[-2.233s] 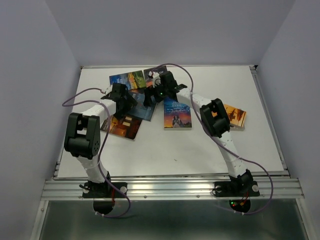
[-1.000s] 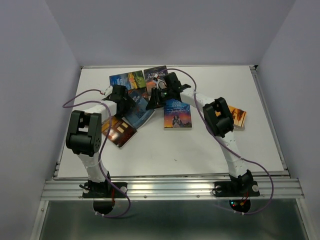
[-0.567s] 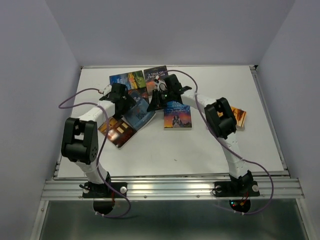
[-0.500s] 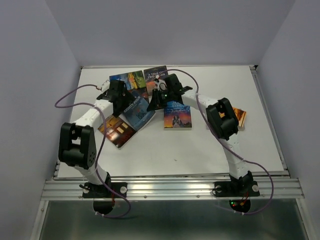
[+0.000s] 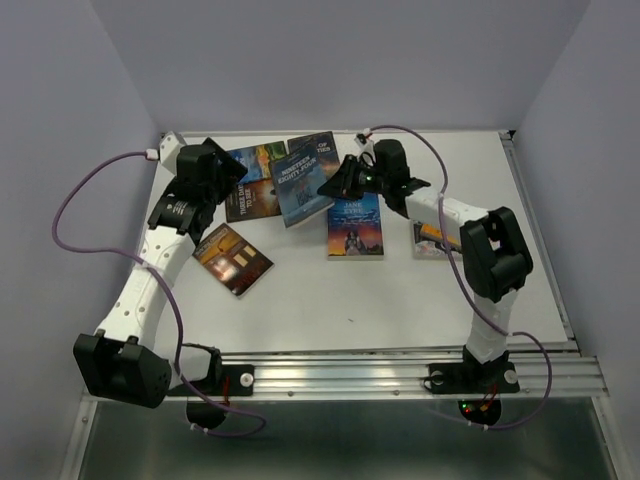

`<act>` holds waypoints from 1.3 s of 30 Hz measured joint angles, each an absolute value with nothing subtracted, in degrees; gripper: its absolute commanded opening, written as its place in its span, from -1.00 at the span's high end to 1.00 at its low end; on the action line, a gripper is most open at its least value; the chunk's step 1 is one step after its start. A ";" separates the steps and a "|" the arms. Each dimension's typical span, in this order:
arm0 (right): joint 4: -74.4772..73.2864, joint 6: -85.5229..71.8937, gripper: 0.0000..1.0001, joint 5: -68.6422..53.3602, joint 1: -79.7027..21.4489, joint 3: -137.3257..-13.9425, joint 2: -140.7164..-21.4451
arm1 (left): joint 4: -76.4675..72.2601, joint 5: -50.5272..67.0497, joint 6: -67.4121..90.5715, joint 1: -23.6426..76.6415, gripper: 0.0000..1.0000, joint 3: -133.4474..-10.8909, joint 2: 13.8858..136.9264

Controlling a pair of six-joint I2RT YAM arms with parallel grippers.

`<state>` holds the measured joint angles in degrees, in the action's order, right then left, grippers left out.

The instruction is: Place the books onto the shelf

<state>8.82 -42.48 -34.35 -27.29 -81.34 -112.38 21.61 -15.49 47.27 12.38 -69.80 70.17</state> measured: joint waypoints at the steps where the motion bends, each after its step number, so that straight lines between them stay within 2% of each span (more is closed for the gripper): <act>1: 9.89 -43.11 0.99 -34.26 -26.52 -79.96 -110.91 | 21.76 -15.51 47.16 12.38 -0.98 -69.43 70.00; 12: 13.39 -44.42 0.98 -30.74 -18.90 -58.70 -91.00 | 20.82 -11.14 41.82 12.38 -0.98 -64.40 69.84; 17: 13.37 -44.56 0.99 -28.01 -17.47 -52.21 -85.82 | 19.03 -8.88 39.35 12.38 -0.98 -63.33 69.58; 29: 13.87 -45.25 0.99 -26.55 -17.12 -48.62 -86.61 | 17.80 -6.35 35.55 12.38 -0.98 -63.35 71.11; 39: 18.74 -47.57 0.98 -28.86 -16.36 -46.94 -95.18 | 16.93 -4.58 34.65 12.38 -0.98 -63.35 73.45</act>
